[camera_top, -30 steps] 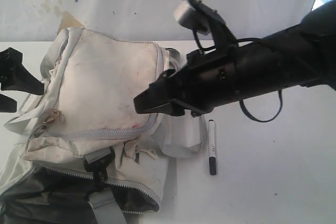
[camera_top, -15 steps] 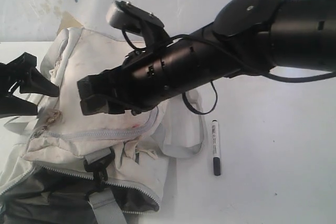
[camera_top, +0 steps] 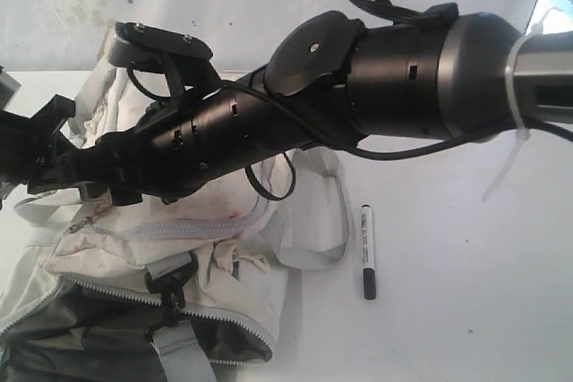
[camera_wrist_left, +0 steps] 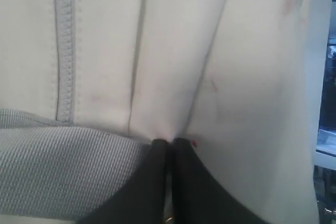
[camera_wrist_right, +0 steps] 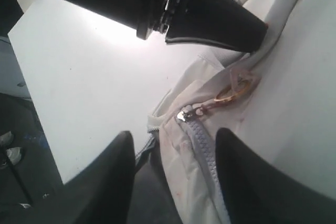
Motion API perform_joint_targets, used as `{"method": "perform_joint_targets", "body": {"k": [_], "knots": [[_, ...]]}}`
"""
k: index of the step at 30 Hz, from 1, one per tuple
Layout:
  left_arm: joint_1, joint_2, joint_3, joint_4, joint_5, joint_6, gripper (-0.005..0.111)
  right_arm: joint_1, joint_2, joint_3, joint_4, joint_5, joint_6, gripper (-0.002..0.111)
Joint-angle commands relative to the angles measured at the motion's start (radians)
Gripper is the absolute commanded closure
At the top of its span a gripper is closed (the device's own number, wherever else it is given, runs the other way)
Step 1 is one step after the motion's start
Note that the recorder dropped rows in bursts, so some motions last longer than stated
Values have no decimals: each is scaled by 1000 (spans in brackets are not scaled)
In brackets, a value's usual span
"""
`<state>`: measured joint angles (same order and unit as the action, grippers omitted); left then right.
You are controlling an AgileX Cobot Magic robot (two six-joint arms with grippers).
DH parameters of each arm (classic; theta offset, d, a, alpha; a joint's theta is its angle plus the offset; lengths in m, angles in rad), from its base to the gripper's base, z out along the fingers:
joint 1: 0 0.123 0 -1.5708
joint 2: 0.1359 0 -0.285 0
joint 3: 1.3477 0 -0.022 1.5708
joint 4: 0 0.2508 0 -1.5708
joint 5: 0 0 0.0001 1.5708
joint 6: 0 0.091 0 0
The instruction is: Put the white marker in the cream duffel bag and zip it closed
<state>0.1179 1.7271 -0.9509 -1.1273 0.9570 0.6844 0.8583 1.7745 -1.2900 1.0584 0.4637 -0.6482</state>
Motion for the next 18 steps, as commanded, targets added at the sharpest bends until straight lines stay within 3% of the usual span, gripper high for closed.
{"method": "perform_joint_targets", "body": {"k": [1,4,7,12,15,18], "knots": [[0,-5,-5,7,10,75,107,8,0,-5,-1,-33,0,61],[0,-32,-27,140,58,125,103,8,0,-5,-1,-27,0,61],[0,-63,-65,244,143,45,83,8,0,-5,-1,-16,0,61],[0,-99,-75,336,161,-53,52,10,0,-5,-1,20,0,61],[0,-97,-69,365,186,-146,47,10,0,-5,-1,30,0,61],[0,-97,-38,390,109,-185,48,10,0,-5,-1,30,0,61]]}}
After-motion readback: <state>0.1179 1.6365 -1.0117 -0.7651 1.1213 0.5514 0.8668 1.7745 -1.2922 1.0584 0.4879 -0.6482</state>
